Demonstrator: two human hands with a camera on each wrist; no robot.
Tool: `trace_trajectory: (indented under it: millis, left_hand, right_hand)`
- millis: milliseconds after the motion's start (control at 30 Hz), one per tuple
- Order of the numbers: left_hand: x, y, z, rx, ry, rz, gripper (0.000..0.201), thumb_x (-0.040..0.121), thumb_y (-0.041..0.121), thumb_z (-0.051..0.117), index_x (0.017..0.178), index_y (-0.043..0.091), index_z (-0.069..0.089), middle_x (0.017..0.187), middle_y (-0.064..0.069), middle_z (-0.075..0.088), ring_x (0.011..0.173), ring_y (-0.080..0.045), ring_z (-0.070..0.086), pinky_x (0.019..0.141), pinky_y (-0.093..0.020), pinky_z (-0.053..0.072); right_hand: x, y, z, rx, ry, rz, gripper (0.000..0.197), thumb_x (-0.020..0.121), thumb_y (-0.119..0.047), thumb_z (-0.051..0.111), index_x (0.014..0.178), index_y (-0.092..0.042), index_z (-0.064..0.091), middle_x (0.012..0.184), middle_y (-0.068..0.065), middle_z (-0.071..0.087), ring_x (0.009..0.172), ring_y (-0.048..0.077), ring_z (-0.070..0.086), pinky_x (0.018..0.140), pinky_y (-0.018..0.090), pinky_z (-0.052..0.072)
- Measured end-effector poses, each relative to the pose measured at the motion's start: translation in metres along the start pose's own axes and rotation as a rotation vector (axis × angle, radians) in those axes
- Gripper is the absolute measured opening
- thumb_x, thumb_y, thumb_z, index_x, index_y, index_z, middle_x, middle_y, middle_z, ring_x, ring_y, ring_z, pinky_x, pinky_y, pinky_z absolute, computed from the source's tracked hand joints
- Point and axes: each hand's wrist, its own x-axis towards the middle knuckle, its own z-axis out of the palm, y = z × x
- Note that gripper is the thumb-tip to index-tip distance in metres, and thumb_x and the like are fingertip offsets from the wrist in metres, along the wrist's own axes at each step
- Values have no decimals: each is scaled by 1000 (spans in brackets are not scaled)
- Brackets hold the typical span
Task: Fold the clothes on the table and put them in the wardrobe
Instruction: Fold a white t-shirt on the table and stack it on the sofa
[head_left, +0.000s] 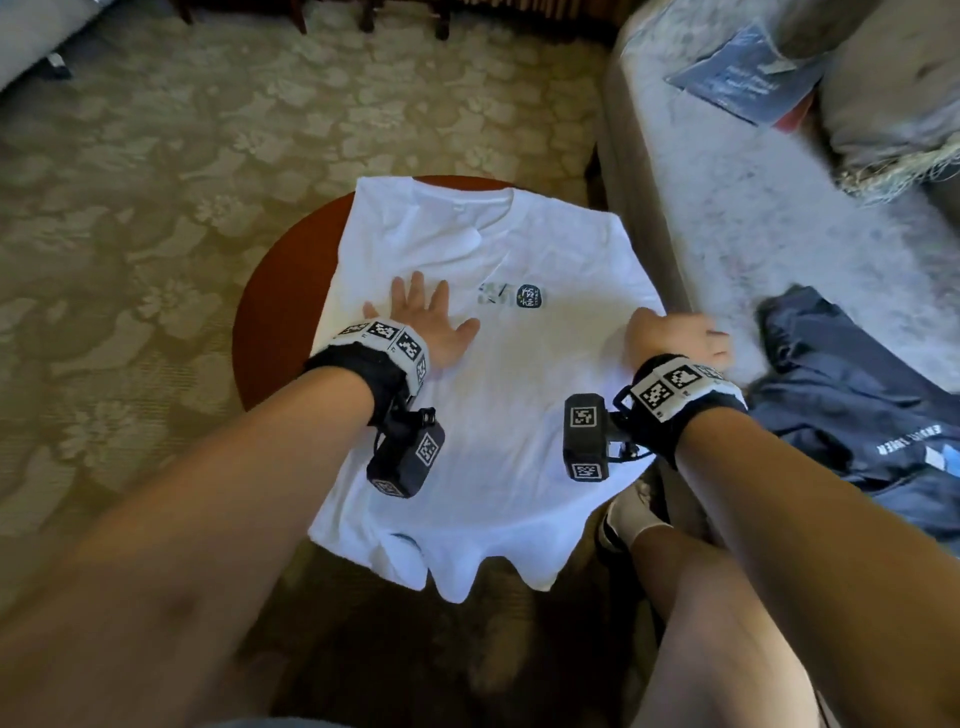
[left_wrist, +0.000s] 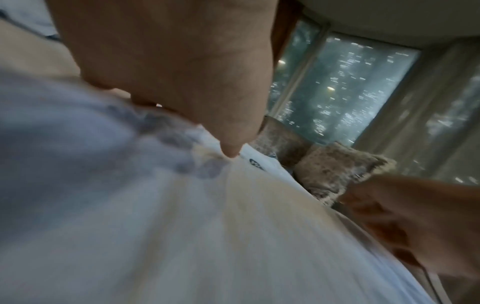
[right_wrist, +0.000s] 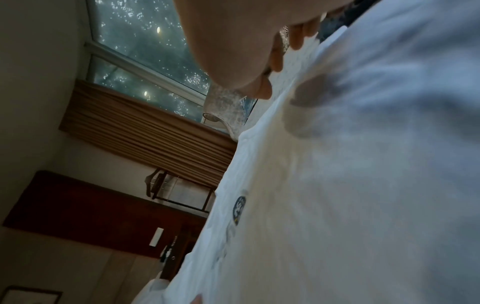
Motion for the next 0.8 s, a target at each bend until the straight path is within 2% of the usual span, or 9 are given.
trace_trajectory:
  millis: [100,200,267,367,467,533,600,700,800]
  left_hand:
    - [15,-10,2,33,-2,-7,75,93,68,15,152,32,-13,158,4,-27,145,-23,-25,116,-57,-8]
    - [26,-17,-9,27,-21,-12,76,93,70,19,153,34,-10,159,6,-25,146,-22,-23,117,-57,-5]
    - [29,-14,-17,44,-47,-28,79,92,70,24,154,32,-8,160,4,-23,147,-23,-21,116,-60,-1]
    - [29,2,-20,78,-47,-61,84,91,71,28,154,27,-7,160,-1,-21,147,-28,-20,114,-64,-1]
    - [29,30,-18,55,-29,-4,82,92,68,28,155,25,-3,160,-3,-20,147,-27,-21,114,-63,-3]
    - [32,51,-18,19,9,70,76,94,65,27,154,23,6,162,-3,-15,147,-25,-18,114,-62,-4]
    - [36,70,-19,-23,93,149,65,98,57,25,152,22,16,163,1,-6,149,-21,-13,115,-59,-2]
    - [42,89,-26,-220,212,287,50,103,44,27,148,25,31,162,5,9,150,-15,-1,120,-49,4]
    - [47,101,-40,-568,284,327,42,102,40,35,134,19,52,151,0,40,141,-19,32,115,-34,26]
  right_hand:
    - [24,7,-3,-21,-175,79,63,86,-45,42,136,-6,49,138,14,48,120,33,47,98,41,36]
    - [46,18,2,171,-424,85,34,96,-38,37,90,-13,60,98,10,56,74,28,50,69,34,33]
    - [47,26,9,388,-513,113,36,98,-43,40,87,-15,60,80,5,55,62,24,47,61,31,35]
    - [52,34,17,571,-550,164,41,92,-53,51,113,-20,64,89,2,64,76,23,60,73,33,47]
    - [58,32,7,611,-532,154,32,94,-39,55,110,-12,61,91,2,64,74,17,62,70,30,51]
    - [64,25,4,584,-498,50,22,99,-32,47,105,-13,56,87,1,55,73,16,56,85,34,54]
    - [71,15,5,568,-422,-55,24,97,-43,43,84,-24,49,95,5,53,83,21,54,100,43,51]
    - [66,-1,2,611,-357,-169,36,89,-58,45,76,-27,55,98,3,62,84,21,59,98,48,51]
    - [41,-25,-4,733,-458,-312,32,95,-53,48,88,-30,69,96,-5,73,96,19,68,91,39,52]
